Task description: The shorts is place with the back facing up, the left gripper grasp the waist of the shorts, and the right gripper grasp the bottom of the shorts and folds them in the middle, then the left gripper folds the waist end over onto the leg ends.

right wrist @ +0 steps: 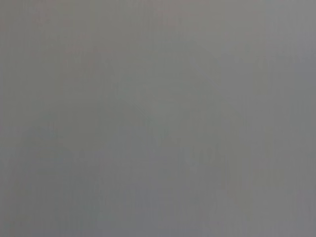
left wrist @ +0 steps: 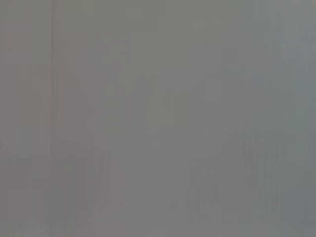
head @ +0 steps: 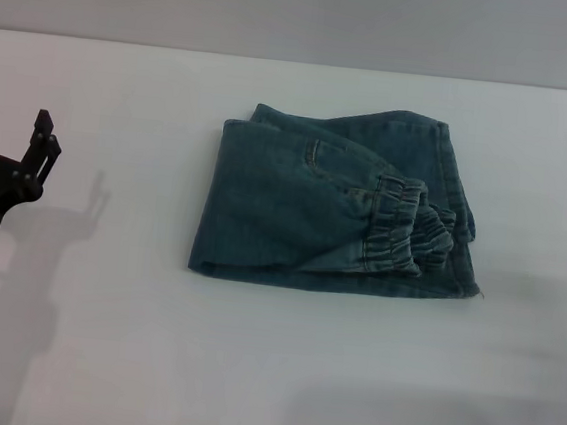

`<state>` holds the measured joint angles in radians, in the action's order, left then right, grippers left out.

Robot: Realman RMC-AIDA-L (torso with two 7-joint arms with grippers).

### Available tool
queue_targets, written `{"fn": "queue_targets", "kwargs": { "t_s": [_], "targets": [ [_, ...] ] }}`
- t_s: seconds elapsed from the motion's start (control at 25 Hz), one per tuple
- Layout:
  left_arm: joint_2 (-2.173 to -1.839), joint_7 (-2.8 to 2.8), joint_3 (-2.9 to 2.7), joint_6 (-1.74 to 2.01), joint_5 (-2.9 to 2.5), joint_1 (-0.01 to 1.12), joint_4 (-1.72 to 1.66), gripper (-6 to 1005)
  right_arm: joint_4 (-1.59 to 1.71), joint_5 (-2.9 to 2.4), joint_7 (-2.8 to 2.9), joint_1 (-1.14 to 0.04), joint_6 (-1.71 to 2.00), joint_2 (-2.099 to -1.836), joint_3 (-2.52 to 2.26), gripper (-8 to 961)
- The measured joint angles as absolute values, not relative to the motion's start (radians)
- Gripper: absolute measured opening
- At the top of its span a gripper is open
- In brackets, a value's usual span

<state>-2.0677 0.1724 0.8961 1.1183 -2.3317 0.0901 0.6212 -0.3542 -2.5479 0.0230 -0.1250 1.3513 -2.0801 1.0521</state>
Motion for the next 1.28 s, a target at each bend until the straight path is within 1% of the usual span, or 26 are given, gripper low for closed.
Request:
{"fn": "queue_targets", "kwargs": {
  "t_s": [1.28],
  "targets": [
    [-2.068,0.164,0.893,1.121,-2.332,0.103,0.612,801,-0.321,-2.548,0.024,-0.148,1.351,-2.080,1.054,727]
  ]
}}
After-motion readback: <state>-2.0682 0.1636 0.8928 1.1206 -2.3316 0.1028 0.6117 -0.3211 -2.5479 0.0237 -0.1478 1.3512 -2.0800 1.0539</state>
